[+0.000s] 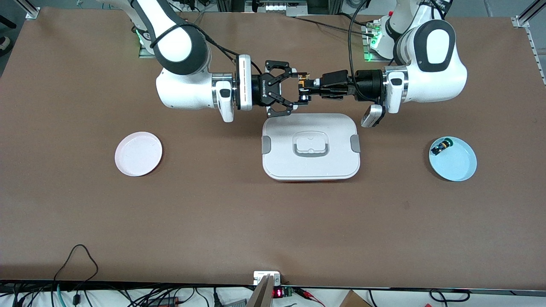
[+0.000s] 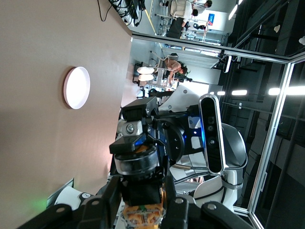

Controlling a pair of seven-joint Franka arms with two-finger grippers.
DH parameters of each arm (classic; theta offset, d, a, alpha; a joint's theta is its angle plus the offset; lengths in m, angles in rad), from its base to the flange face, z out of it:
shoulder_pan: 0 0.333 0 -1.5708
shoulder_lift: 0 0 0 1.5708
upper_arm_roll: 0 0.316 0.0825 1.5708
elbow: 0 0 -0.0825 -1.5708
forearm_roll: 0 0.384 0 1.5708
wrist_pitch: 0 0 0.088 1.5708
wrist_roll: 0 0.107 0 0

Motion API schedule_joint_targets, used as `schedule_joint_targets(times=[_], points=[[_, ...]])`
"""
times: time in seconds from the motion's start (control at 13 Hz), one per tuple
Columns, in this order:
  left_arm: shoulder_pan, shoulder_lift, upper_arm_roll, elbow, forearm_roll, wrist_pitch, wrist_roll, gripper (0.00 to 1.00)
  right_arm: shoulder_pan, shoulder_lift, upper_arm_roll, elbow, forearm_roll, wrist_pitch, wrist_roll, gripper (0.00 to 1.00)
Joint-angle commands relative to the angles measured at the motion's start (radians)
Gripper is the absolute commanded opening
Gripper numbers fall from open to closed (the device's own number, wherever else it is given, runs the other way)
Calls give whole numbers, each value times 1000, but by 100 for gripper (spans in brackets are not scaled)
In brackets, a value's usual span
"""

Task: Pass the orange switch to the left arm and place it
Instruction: 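Grasp the orange switch with the left gripper from the right gripper, then open the right gripper and withdraw while the left gripper carries the switch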

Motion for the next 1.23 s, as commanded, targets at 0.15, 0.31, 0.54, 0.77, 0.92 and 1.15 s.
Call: schedule_joint_targets(times=[0.15, 0.31, 0.54, 0.77, 0.92, 1.15], points=[[5, -34, -6, -25, -30, 2, -8, 25, 12, -18, -6, -17, -4, 16, -26, 3], [5, -34, -5, -25, -30, 1, -8, 25, 15, -20, -6, -17, 1, 30, -30, 95], [10, -36, -5, -24, -30, -2, -6, 25, 9, -23, -5, -19, 7, 38, -37, 100], [13, -34, -5, -21, -28, -16, -9, 25, 1, -29, -6, -40, 7, 38, -37, 100], [23, -28, 1, -15, 18, -51, 2, 25, -11, -41, -6, -69, 7, 36, -37, 100], [28, -23, 7, 13, 137, -58, -4, 26, -60, -61, -6, -135, 4, 24, -38, 100]])
